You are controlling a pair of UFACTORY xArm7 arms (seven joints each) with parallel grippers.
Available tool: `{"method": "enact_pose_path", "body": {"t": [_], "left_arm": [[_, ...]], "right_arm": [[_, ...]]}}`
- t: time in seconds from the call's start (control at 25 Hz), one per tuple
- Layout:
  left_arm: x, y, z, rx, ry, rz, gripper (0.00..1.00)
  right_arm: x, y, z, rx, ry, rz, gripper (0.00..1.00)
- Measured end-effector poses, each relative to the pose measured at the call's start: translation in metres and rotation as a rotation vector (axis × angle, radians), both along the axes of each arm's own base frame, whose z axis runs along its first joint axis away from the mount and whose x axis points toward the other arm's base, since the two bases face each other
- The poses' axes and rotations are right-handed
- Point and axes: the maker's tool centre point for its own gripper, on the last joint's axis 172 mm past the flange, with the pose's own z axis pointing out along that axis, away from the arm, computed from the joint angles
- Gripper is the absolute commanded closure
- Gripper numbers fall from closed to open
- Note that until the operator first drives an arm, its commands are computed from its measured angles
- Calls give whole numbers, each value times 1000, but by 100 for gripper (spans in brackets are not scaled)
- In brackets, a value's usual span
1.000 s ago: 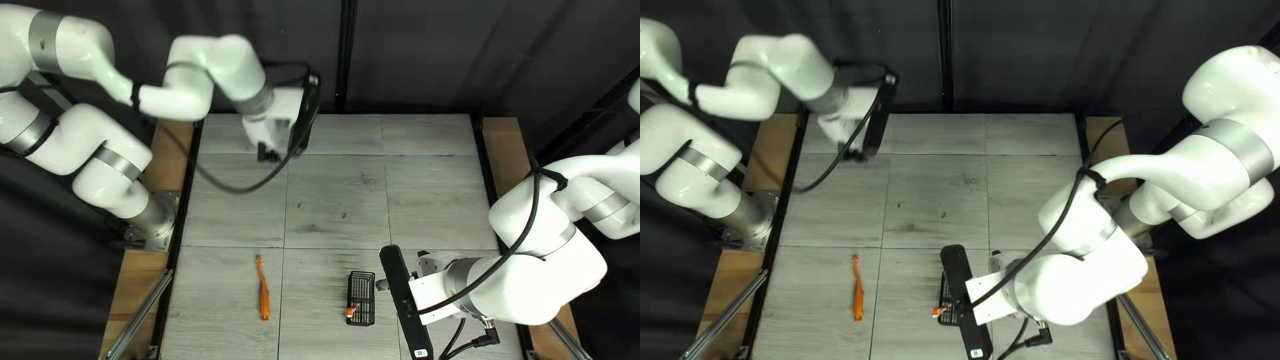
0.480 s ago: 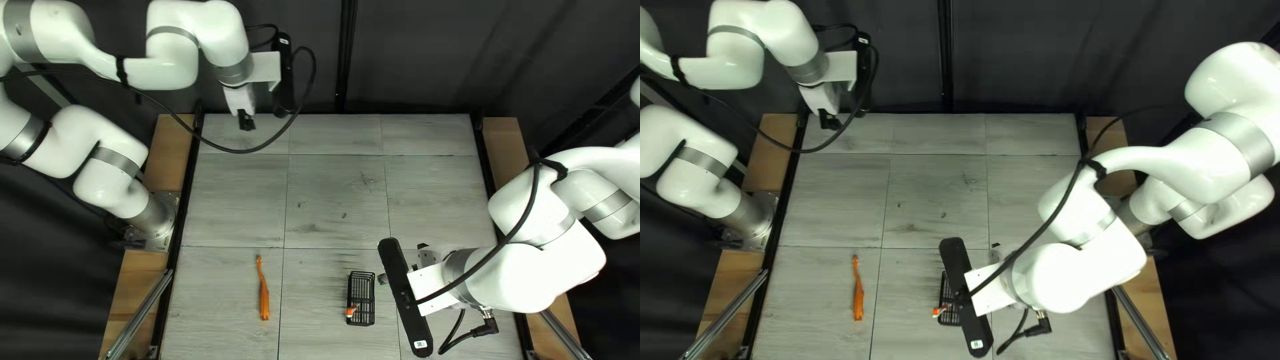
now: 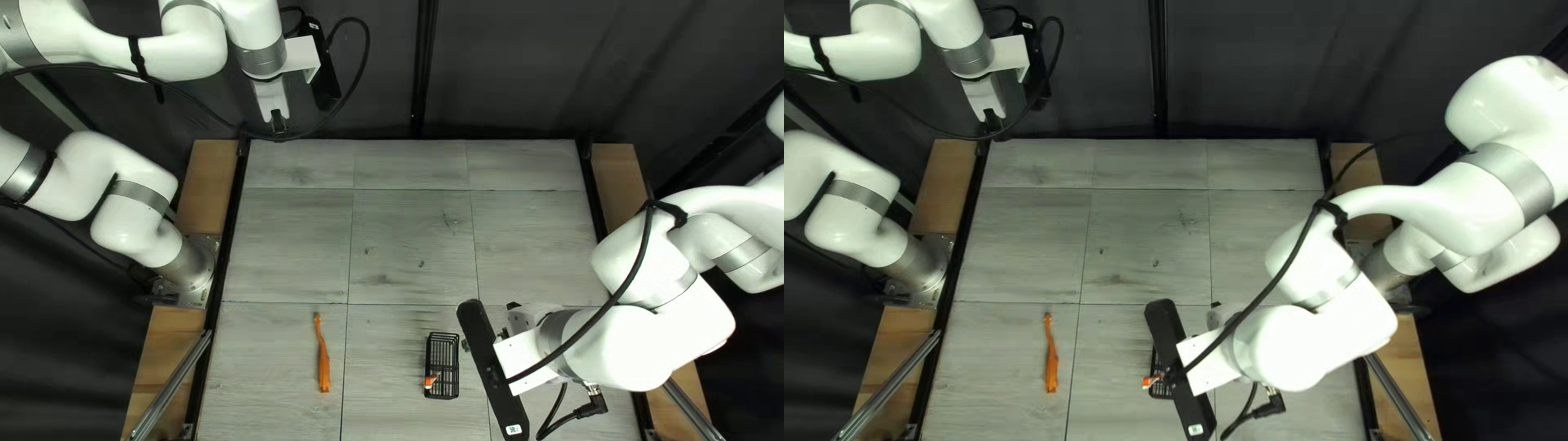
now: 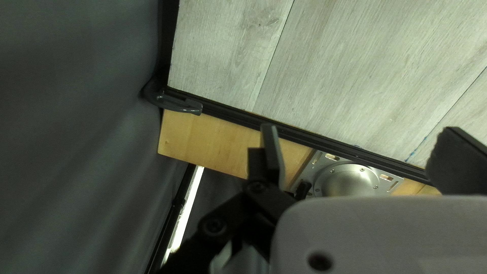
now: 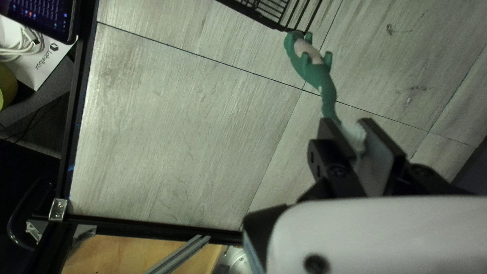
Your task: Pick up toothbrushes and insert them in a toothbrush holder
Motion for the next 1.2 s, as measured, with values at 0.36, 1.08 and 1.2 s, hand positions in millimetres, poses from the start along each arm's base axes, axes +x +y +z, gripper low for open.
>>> {"method": "enact_pose_path", "body": {"t": [0.36,1.08,1.2], "left_arm": [[0,0,0,0,0,0,0],[0,0,0,0,0,0,0],[0,0,0,0,0,0,0]], "right_arm": [[13,2,-9,-11,26,56,98],[59,-17,-37,42,73,61,98],[59,-14,-38,50,81,62,98]]}}
